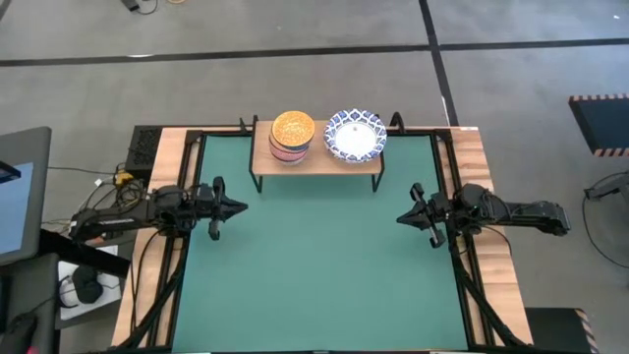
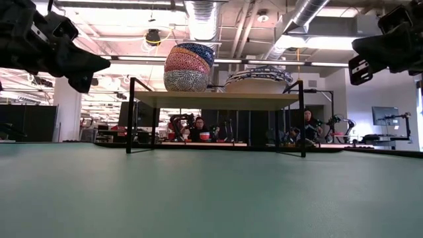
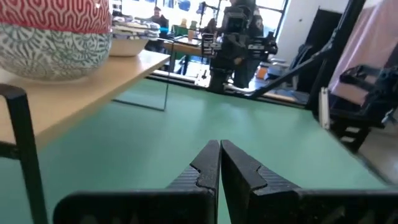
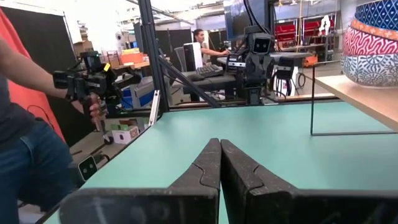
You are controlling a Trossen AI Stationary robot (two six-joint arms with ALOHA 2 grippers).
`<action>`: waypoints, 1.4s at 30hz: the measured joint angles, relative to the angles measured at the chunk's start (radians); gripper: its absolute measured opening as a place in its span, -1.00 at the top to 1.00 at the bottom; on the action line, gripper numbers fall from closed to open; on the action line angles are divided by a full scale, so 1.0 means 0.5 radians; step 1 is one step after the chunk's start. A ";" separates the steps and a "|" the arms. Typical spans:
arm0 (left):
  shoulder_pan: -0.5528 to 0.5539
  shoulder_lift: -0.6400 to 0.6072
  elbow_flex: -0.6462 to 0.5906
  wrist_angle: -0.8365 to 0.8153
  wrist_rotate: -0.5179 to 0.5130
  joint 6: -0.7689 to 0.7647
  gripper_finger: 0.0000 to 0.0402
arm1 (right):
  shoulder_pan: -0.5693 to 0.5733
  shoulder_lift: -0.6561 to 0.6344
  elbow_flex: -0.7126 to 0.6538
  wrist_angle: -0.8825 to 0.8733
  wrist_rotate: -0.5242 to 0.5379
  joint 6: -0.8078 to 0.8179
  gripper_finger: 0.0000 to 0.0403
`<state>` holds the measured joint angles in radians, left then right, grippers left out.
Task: Place and stack bowls onto a shelf
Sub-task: Return to Home Position
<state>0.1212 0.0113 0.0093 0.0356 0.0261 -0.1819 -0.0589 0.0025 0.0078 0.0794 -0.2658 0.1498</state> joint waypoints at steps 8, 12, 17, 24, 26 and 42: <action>-0.009 0.003 -0.002 -0.001 -0.021 -0.078 1.00 | -0.001 -0.001 -0.002 -0.016 0.006 0.001 0.88; -0.009 0.003 -0.002 0.000 -0.022 -0.095 1.00 | -0.001 -0.001 -0.002 -0.022 0.006 0.001 0.88; -0.009 0.003 -0.004 0.000 -0.022 -0.090 1.00 | -0.001 0.000 -0.002 -0.028 0.006 0.001 0.87; -0.009 0.003 -0.005 0.000 -0.022 -0.093 1.00 | -0.001 -0.001 -0.003 -0.033 0.006 0.001 0.87; -0.009 0.003 -0.005 -0.001 -0.022 -0.094 1.00 | -0.001 -0.001 -0.003 -0.035 0.006 0.001 0.87; -0.009 0.003 -0.005 -0.001 -0.021 -0.094 1.00 | -0.001 -0.001 -0.004 -0.038 0.006 0.001 0.87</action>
